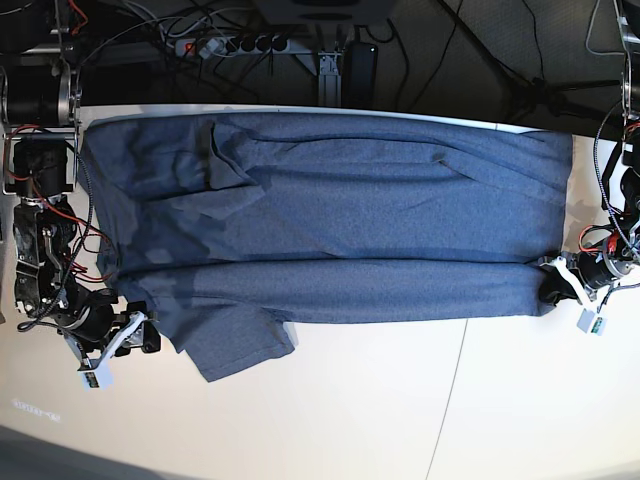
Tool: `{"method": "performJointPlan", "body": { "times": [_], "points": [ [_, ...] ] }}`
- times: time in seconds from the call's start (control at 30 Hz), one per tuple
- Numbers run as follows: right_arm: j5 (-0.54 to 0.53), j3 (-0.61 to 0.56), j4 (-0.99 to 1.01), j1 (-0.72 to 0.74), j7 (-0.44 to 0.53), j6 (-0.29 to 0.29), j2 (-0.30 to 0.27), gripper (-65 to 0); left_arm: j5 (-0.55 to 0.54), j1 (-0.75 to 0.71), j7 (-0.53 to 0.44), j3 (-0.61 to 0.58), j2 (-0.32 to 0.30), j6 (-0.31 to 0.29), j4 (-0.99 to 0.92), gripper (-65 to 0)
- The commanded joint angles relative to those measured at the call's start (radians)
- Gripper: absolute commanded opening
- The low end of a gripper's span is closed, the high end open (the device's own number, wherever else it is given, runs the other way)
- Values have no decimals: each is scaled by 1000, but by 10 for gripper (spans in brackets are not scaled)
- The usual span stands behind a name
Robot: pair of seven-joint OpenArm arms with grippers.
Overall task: Fold the T-shirt properly
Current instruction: 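Open the right gripper and move it toward the loose sleeve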
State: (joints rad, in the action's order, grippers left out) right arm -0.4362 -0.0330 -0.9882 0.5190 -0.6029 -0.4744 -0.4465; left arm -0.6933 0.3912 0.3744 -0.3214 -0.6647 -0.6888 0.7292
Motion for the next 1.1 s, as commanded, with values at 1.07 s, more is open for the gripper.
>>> {"method": "performJointPlan", "body": {
  "times": [1.07],
  "points": [
    [219,7,577,299,58,-71,253,-359,-2,19,12,6,-23,-9,10,-650]
  ]
}}
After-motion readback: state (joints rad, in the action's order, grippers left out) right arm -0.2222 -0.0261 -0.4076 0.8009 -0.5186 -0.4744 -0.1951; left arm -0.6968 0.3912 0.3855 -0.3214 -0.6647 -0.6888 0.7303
